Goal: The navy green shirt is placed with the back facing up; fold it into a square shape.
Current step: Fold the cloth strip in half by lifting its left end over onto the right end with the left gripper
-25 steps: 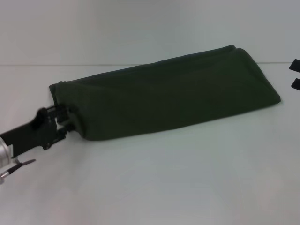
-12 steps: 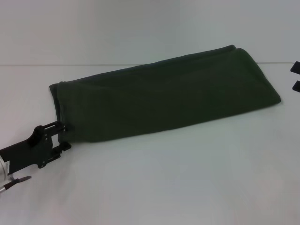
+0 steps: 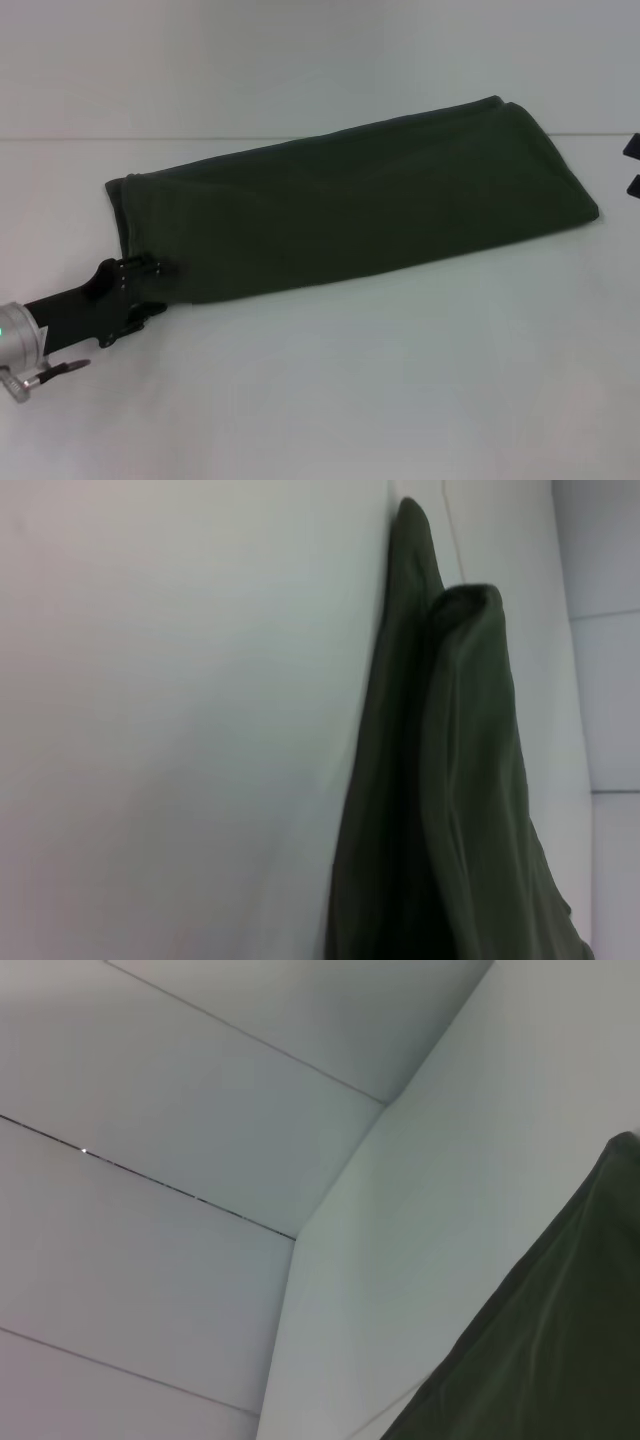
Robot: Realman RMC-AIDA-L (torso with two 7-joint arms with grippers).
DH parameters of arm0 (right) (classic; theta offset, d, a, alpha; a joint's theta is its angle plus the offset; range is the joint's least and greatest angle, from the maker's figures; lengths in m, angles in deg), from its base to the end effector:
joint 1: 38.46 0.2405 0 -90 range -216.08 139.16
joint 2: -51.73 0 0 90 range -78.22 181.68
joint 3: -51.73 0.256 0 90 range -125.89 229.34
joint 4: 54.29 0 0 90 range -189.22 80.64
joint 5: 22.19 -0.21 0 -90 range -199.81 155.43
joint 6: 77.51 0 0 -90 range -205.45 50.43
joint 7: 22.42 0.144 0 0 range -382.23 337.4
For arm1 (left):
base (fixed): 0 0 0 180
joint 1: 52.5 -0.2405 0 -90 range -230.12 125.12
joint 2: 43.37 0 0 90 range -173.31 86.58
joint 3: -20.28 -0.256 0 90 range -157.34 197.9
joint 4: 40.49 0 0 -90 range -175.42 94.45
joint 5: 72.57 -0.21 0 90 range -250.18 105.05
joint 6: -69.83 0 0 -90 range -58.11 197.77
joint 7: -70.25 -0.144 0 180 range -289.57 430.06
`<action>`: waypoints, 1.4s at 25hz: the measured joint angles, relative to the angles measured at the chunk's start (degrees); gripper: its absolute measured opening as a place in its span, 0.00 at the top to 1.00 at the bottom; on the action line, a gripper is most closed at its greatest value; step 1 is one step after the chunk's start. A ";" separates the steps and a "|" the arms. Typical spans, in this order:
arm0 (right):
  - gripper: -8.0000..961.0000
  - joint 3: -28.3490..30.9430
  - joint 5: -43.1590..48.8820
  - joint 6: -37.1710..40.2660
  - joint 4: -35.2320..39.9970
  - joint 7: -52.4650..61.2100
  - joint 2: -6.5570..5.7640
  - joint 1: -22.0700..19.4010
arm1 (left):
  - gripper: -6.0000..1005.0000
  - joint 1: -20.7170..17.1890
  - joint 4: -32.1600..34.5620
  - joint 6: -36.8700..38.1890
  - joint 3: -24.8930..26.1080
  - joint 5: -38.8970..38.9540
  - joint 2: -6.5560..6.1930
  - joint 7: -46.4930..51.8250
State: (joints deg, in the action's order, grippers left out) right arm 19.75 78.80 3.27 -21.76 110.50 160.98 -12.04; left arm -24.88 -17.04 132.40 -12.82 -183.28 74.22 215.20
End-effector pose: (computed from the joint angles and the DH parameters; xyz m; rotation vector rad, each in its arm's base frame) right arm 0.3219 0.3527 0.0988 -1.8227 1.8212 1.1637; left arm -0.3472 0.3369 -0.0108 -1.3923 -2.2869 -0.9606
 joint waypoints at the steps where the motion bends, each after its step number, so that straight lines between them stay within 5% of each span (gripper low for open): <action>1: 0.17 0.15 0.01 0.00 -0.01 0.00 0.00 -0.02 | 0.36 0.19 -0.01 -0.63 0.03 0.04 0.13 0.00; 26: 0.18 1.29 -0.01 0.40 -0.10 0.09 0.09 0.11 | 0.50 2.23 0.56 -4.06 0.43 1.32 1.78 -1.88; 35: 0.18 2.03 0.01 0.54 -0.61 0.03 0.03 -0.02 | 0.91 2.49 0.62 -4.06 0.18 1.32 1.79 -2.35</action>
State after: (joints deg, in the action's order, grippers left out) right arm 21.77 78.81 3.81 -22.36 110.52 161.01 -12.06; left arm -22.39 -16.42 128.34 -12.64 -181.96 76.01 212.85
